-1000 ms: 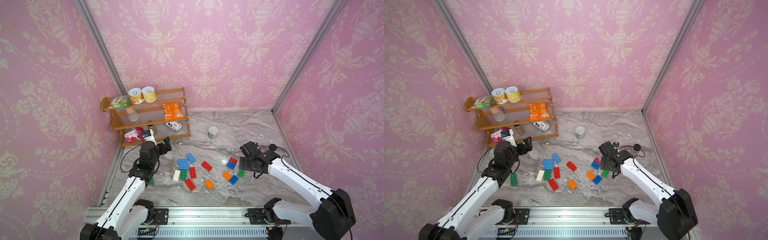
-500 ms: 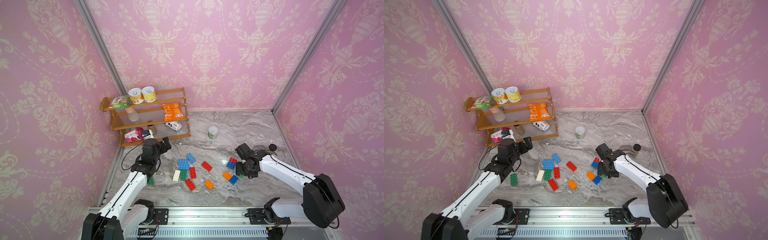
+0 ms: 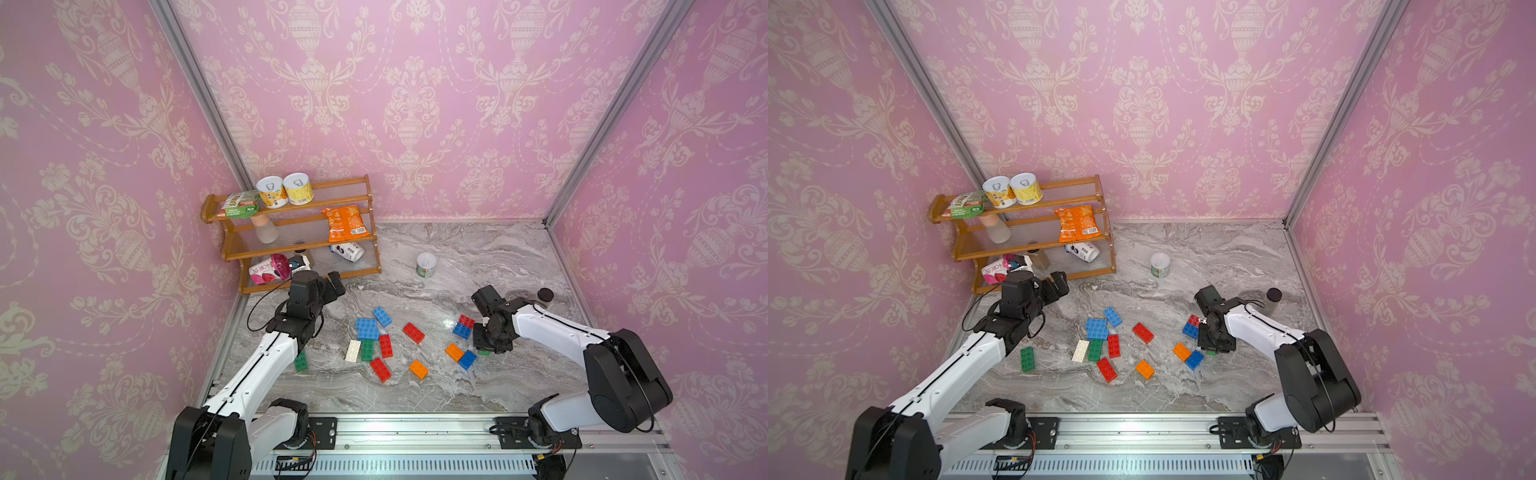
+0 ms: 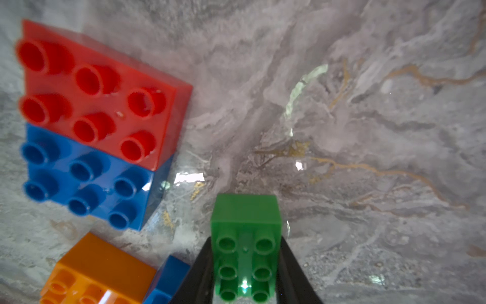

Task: Assemble a rectangle with lego
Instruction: Move the lego brick at the center of the board.

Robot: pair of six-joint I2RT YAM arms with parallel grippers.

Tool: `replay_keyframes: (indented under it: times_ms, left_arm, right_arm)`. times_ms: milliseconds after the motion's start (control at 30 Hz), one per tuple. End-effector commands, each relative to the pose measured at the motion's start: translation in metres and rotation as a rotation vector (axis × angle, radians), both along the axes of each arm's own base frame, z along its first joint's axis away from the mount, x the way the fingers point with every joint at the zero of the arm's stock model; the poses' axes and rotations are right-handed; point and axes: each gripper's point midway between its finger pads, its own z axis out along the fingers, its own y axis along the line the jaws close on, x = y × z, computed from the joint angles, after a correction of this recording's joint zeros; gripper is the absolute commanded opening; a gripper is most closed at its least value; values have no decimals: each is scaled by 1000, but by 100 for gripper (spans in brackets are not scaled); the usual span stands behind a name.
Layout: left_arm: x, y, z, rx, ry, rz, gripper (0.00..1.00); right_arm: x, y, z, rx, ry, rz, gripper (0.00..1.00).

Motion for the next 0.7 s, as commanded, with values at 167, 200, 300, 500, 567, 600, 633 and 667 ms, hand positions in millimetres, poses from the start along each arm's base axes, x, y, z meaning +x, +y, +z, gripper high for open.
replay_keyframes:
  times_ms: [167,200,300,500,567,600,633,667]
  left_arm:
    - [3,-4,9,-18,-21,-11,99]
    - [3,-5,10,-18,-24,-12,99]
    - [3,-4,11,-15,-30,-10,99]
    - [2,-1,12,-7,-30,2,99]
    - [1,0,12,0,-32,7,99]
    - [1,1,13,3,-32,9,99]
    - [1,2,13,9,-32,14,99]
    - [0,3,13,14,-31,17,99]
  right_arm:
    - [26,-23,-1,-61,22,89,15]
    - [32,-24,0,-61,21,97,15]
    - [53,-25,1,-56,18,124,15]
    - [91,-25,0,-11,9,122,17]
    - [98,-23,0,-4,7,134,19]
    - [99,-22,0,-1,7,139,22]
    - [99,-22,0,-1,11,143,25]
    - [100,-22,0,-2,10,145,28]
